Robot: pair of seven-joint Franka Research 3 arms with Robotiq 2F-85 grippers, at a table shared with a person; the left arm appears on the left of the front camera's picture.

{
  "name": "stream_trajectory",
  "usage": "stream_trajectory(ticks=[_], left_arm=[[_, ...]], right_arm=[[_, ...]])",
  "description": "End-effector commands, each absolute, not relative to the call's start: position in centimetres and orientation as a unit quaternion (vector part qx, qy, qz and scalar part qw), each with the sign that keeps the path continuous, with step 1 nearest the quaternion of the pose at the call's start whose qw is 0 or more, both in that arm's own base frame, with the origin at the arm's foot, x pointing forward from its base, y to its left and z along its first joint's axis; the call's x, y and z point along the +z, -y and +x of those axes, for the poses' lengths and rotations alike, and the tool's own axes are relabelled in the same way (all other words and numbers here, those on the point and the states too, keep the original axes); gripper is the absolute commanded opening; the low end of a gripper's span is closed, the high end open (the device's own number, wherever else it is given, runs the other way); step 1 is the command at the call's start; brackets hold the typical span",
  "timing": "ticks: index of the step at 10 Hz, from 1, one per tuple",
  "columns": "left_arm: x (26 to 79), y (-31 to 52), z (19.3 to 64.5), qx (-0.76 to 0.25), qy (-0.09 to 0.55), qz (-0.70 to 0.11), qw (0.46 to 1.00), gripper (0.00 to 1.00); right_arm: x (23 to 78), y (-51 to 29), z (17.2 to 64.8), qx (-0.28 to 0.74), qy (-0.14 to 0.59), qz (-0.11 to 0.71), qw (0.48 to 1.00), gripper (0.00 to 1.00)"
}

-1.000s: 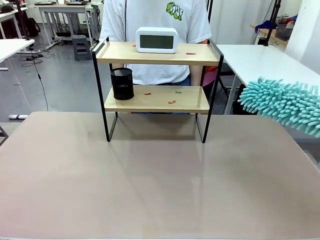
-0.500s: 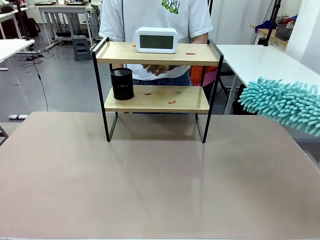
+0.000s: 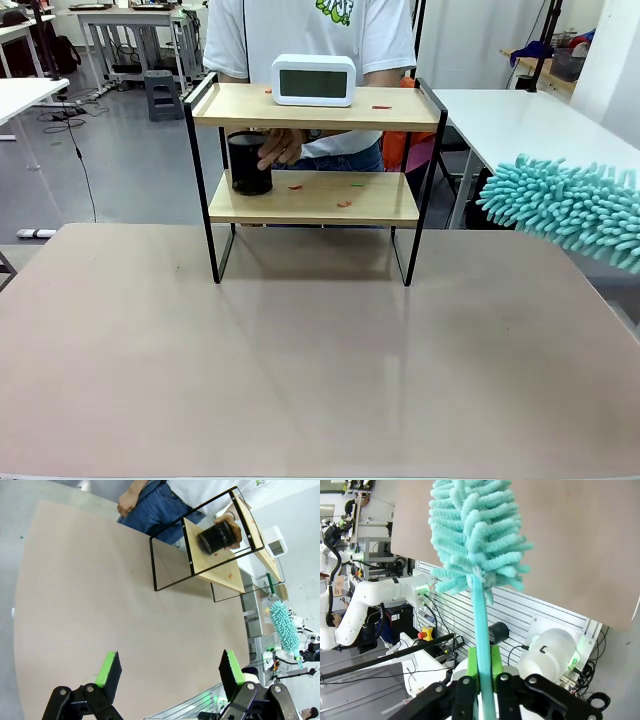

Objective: Clean the shelf.
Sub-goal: Clean the specific tier of the Shelf with the Duster once objects are removed.

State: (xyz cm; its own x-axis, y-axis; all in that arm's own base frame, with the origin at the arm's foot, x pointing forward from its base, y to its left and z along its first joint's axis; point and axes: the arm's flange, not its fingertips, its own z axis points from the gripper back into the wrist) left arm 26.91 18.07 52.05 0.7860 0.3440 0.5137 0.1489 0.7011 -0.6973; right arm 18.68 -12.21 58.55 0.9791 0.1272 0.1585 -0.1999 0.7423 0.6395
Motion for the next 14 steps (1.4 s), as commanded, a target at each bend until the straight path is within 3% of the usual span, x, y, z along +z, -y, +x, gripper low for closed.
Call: stream_trajectory(ticks=[1,4,5,8,10,12,14], left_arm=[[51.9,-18.1,26.9,0.048,0.329,-0.388,0.859,1.0],[51.9,-18.1,26.9,0.048,0.329,-0.388,0.859,1.0],[51.9,-18.1,26.9,0.048,0.329,-0.388,0.859,1.0],[51.9,-18.1,26.9,0.048,0.329,-0.388,0.859,1.0],[51.9,-18.1,26.9,0.048,0.329,-0.388,0.859,1.0],[51.9,-18.1,26.9,0.048,0.329,-0.388,0.859,1.0],[51.9,-18.1,26.9,0.048,0.329,-0.388,0.859,1.0]], right_arm=[[59.4,11.9,19.1,0.077,0.058,0.353,0.931,0.0],[59.4,11.9,19.1,0.077,0.058,0.353,0.931,0.0],[58.6,12.2,18.7,0.088,0.052,0.348,0.932,0.12],[61.3,2.4,20.7,0.203,0.013,0.235,0.951,0.12],[60.6,-3.9,25.7,0.181,0.04,0.182,0.966,0.12],[60.5,-7.4,28.8,0.184,0.098,0.187,0.96,0.12],[60.0,-7.8,27.1,0.202,0.063,0.177,0.961,0.12]])
